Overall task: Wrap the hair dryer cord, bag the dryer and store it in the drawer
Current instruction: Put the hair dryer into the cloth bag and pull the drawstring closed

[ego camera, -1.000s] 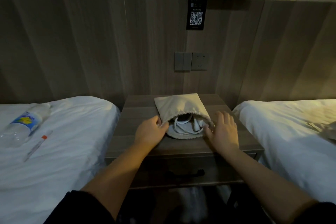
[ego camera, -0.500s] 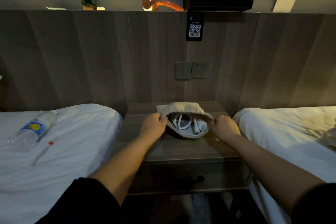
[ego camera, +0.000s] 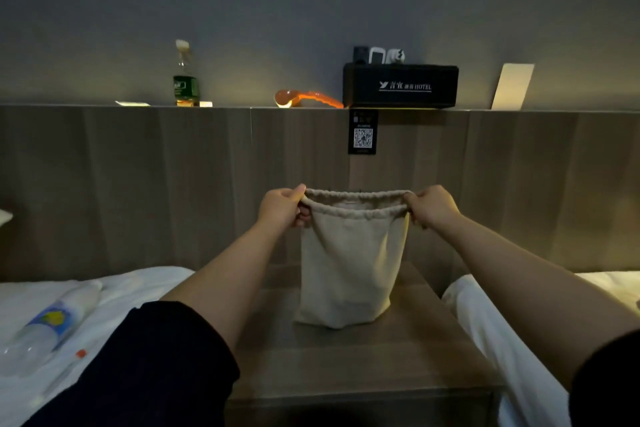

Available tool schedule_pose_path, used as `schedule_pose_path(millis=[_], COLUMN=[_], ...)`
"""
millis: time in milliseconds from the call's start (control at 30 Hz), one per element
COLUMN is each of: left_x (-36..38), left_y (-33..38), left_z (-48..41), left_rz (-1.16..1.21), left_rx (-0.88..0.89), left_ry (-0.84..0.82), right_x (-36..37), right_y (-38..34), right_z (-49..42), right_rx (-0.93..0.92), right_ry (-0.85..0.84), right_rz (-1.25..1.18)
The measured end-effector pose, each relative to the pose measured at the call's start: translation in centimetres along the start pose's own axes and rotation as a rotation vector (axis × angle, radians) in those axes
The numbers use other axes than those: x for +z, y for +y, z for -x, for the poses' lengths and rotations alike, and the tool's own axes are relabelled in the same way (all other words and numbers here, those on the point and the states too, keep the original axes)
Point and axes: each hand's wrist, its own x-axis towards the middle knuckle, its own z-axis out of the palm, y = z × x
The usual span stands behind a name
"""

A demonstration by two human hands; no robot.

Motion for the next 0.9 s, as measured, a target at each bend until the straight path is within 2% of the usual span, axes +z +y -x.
schedule_pose_path(millis=[267,433,500,533,633,700,800,900], left_x=[0.7,0.5,0.1,-0.3,-1.6,-2.1,-1.7,-1.2], left_y=[0.6,-0.5,-0.6,-0.5,-0.8,-1.3,-1.5,-1.1], left_z=[-0.3,0.0,0.1,0.1,-0.6,-0.9,-0.4,0.2], left_rz=[0.199,0.295,0.347,0.373,0.483,0.528,0.674,0.834], left_rx=[-0.052,-0.104,-0.105,-0.108,-0.169,-0.234,-0.263,-0.266], left_ry=[-0.034,-0.129,-0.142,-0.123,0.084,0.180,0.112,0.010], right_x=[0.0,-0.8,-1.2,-1.3,-1.6,-1.6,-0.4,0.6], right_y=[-0.4,0.4,0.7,1.0,2.2,2.6,2.8,2.0], right_z=[-0.1,0.8,0.7,0.5,-0.3,-0.3,-0.9,-0.5], right_rx=[0.037,0.129,0.139,0.161,0.314,0.429,0.373,0.134], right_ry=[0.032,-0.218,-0.228,-0.166,0.221,0.379,0.387,0.346], right_rz=[-0.341,-0.575,-0.633,-0.656,-0.678,-0.678,-0.508,-0.230])
